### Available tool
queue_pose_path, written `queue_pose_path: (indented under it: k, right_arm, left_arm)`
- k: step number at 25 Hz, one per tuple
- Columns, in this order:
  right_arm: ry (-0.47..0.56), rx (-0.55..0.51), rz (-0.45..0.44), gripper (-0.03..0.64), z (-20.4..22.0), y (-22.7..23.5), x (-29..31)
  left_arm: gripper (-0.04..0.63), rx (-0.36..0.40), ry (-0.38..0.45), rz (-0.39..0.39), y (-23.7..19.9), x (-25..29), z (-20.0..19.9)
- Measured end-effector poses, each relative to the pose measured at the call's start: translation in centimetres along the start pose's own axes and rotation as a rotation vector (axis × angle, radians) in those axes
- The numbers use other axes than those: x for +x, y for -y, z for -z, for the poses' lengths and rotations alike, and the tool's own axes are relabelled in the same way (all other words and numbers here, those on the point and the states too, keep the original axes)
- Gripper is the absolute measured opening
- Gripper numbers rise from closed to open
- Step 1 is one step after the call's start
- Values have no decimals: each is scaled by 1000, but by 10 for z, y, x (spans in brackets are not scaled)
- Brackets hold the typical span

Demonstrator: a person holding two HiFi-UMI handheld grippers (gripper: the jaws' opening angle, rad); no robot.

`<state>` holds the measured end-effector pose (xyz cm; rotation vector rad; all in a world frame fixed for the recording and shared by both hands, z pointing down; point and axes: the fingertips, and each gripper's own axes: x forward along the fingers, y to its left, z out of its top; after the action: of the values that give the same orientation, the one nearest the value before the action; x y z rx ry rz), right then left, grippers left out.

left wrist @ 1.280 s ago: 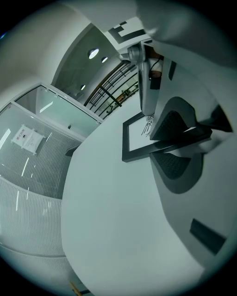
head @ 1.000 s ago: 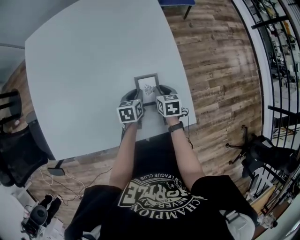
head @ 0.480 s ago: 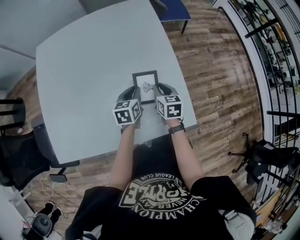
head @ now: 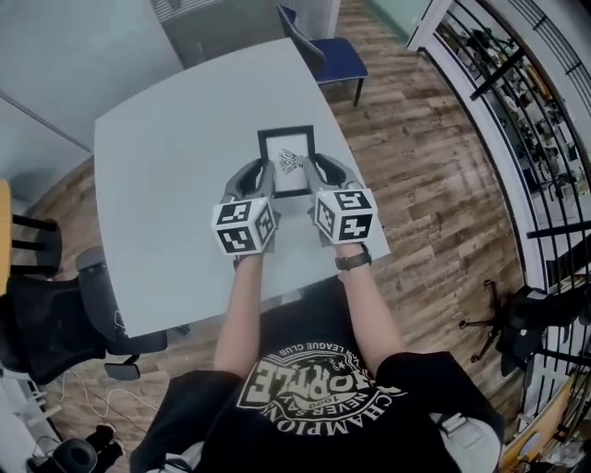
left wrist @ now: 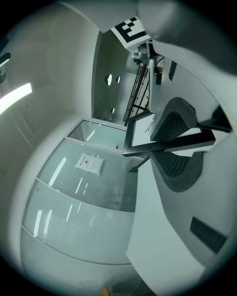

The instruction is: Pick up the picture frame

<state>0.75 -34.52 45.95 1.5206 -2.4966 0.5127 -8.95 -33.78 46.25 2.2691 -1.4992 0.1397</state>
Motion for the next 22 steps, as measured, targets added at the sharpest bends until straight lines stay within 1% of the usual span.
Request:
queue_pose_path:
  k: [5,10,15,22]
  right_arm:
    - [150,-52,10,74,-56,-27,-40]
    - [249,-101,22,72,-88,-51,-71]
    - [317,-153,33,71,-108,-68,-96]
    - [351,-180,42,71,-113,-91,-117]
  left_arm:
    - [74,81,126,19,23,-41,-55]
    - [74,150,204,40,38,-77,-86]
    - [72,187,267,43,50,-104,-106]
    - [72,191,301,56,52,-132,-111]
